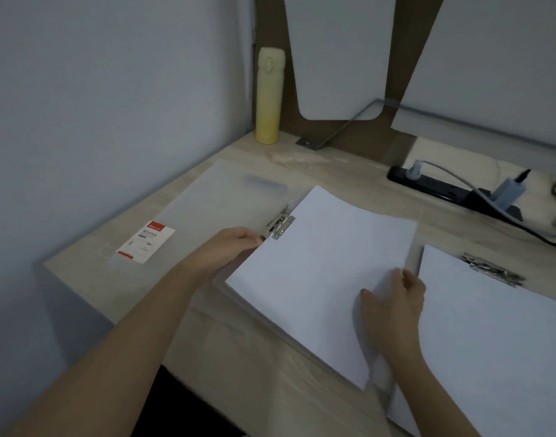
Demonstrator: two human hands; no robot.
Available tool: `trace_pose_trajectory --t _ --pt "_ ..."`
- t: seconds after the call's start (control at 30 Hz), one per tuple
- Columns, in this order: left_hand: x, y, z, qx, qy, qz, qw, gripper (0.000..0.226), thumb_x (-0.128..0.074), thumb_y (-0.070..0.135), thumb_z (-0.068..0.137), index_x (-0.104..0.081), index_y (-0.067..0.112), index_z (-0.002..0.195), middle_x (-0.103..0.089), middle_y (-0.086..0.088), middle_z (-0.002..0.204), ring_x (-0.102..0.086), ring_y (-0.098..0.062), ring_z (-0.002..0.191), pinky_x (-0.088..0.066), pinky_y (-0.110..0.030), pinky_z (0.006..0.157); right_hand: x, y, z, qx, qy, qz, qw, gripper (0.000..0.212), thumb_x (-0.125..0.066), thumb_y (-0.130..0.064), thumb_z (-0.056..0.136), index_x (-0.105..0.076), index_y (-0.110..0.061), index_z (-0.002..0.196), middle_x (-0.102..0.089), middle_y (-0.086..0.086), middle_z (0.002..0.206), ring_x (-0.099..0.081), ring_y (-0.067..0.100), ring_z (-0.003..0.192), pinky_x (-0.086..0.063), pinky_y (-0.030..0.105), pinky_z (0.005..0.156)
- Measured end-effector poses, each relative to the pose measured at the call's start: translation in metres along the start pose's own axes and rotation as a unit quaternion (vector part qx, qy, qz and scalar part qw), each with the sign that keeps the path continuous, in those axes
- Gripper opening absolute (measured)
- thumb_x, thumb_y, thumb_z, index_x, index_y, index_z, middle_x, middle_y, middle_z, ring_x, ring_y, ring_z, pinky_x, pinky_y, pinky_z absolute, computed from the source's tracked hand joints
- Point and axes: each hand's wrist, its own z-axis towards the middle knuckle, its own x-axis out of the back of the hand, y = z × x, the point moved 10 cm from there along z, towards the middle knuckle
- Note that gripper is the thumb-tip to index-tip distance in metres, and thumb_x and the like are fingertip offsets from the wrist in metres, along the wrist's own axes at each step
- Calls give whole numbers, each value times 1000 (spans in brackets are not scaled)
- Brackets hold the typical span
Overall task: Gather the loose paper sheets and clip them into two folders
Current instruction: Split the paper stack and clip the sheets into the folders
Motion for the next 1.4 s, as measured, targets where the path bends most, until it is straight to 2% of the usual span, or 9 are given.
trace_pose_trajectory --t 0.13,0.27,0.37,0.63,0.8,0.9,1.0,1.23,1.4 --pt "-4 32 -25 -39 -7 -111 993 27 -53 18 91 -64 5 112 -68 -10 104 -62 -20 89 -44 -29 73 -5 -4 -7 65 -89 -97 989 37 -47 -22 94 -45 3 121 -37 15 139 -29 29 135 -25 31 105" --pt "-33 93 -60 -122 -40 -182 975 20 -46 22 94 -64 14 95 -66 2 85 -59 -12 78 -42 -25 69 16 -18 -20 33 -176 57 982 42 -43 -21 97 -44 -1 133 -53 4 119 -47 23 119 -33 30 99" --pt "-67 131 -85 -168 -62 -197 964 25 -48 28 93 -67 28 76 -70 16 71 -65 1 67 -48 -11 57 41 -16 -33 -5 -219 182 959 39 -45 -26 96 -51 -11 132 -54 8 136 -51 21 123 -36 34 105" --pt "-188 178 -112 -240 -173 -32 955 24 -53 30 92 -62 39 112 -63 26 111 -59 9 103 -52 -11 79 124 -3 -51 -44 -219 539 812 52 -43 -51 86 -57 -18 123 -64 6 122 -63 23 112 -55 41 83" --pt "-251 147 -107 -200 -266 118 936 41 -53 31 93 -48 30 133 -47 15 134 -42 4 123 -37 -10 91 191 35 -59 -35 -146 591 793 71 -34 -66 83 -62 -12 120 -68 14 116 -68 29 99 -58 37 74" --pt "-256 114 -80 -163 -204 182 948 54 -51 36 93 -34 25 143 -25 8 152 -28 -7 135 -27 -24 107 207 91 -54 -98 -94 551 824 60 -54 -63 73 -71 -16 108 -72 12 97 -69 29 85 -56 37 72" --pt "-263 88 -63 -119 -177 144 966 64 -51 31 94 -21 18 148 -11 3 156 -22 -14 141 -25 -25 109 216 150 -49 -187 -18 388 902 38 -51 -28 91 -59 -6 121 -68 11 69 -68 17 56 -50 25 56" --pt "-269 60 -43 -102 -149 137 974 68 -53 25 93 -15 18 148 -11 3 153 -29 -17 136 -40 -32 102 199 176 -57 -162 71 217 960 47 -48 -13 93 -39 -15 139 -52 11 135 -52 31 118 -40 48 103" --pt "-252 59 -28 -138 -103 145 974 61 -52 18 94 -20 14 147 -14 -1 154 -22 -14 140 -23 -27 113 180 152 -44 -117 68 151 979 48 -50 -16 94 -34 -10 138 -43 -4 115 -48 23 113 -33 24 85"
